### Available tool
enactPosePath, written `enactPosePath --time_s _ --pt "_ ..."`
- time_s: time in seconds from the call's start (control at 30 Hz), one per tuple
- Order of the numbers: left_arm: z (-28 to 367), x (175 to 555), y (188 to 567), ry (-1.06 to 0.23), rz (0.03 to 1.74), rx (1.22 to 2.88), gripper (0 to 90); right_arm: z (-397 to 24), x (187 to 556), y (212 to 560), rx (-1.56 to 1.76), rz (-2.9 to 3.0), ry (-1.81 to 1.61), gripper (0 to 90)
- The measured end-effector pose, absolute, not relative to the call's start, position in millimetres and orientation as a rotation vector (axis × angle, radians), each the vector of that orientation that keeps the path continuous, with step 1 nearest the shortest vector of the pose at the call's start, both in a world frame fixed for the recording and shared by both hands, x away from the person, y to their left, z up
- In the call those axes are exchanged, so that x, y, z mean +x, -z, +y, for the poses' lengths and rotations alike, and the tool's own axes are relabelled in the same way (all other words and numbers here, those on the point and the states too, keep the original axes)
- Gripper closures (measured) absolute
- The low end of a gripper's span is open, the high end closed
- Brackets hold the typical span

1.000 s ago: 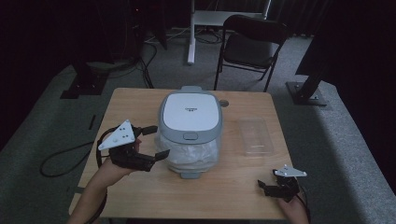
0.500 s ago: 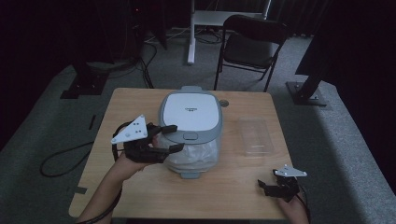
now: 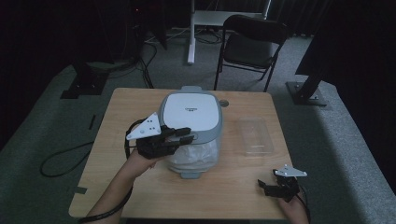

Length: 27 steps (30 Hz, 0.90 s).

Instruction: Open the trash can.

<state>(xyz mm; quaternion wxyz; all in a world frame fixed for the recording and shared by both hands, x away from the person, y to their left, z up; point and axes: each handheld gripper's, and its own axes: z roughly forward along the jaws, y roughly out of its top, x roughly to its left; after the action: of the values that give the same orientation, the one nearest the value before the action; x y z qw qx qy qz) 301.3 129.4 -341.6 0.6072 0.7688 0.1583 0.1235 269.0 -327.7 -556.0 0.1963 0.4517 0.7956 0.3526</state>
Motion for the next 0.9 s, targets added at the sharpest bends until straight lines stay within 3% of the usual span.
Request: enactPosePath --time_s 0.3,0.9 --pt "124.1 307.0 344.6 -0.291 0.411 1.808 90.0 -327.9 269.1 556.0 1.272 2.224 -0.985 16.5" --pt "118.9 308.6 347.6 -0.312 0.404 1.865 90.0 -327.9 269.1 556.0 1.274 2.222 -0.985 16.5"
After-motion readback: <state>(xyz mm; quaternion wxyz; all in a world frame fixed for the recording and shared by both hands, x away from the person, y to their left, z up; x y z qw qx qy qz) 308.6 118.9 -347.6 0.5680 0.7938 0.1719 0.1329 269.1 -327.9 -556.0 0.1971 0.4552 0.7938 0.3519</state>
